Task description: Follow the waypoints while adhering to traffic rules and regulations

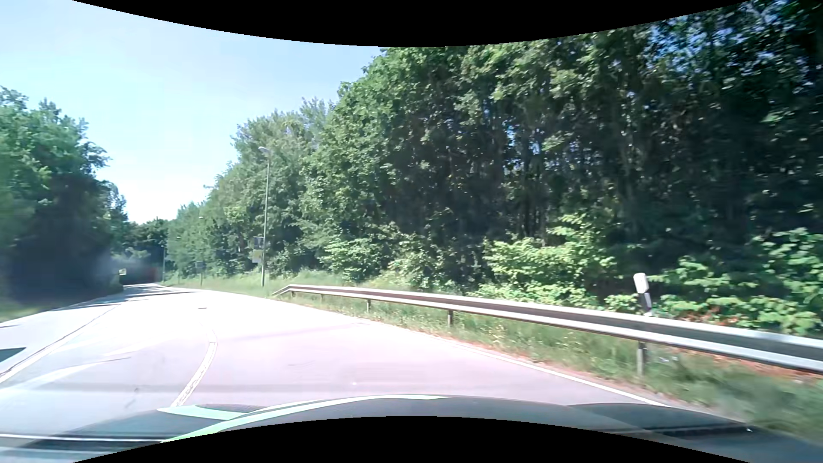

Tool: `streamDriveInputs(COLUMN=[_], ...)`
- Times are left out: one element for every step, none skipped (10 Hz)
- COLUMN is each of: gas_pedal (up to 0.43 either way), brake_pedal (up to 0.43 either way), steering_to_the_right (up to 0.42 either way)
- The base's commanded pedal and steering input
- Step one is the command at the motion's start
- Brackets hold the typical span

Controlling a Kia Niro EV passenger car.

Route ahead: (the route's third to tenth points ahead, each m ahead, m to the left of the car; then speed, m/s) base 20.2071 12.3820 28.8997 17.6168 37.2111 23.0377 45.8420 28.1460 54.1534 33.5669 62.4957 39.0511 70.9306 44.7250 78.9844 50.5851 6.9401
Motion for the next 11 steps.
streamDriveInputs(gas_pedal=[0.138, 0.138, 0.15, 0.169, 0.177, 0.189, 0.189, 0.197, 0.197, 0.197, 0.197], brake_pedal=[0.0, 0.0, 0.0, 0.0, 0.0, 0.0, 0.0, 0.0, 0.0, 0.0, 0.0], steering_to_the_right=[-0.282, -0.274, -0.264, -0.256, -0.242, -0.225, -0.209, -0.19, -0.17, -0.159, -0.142])
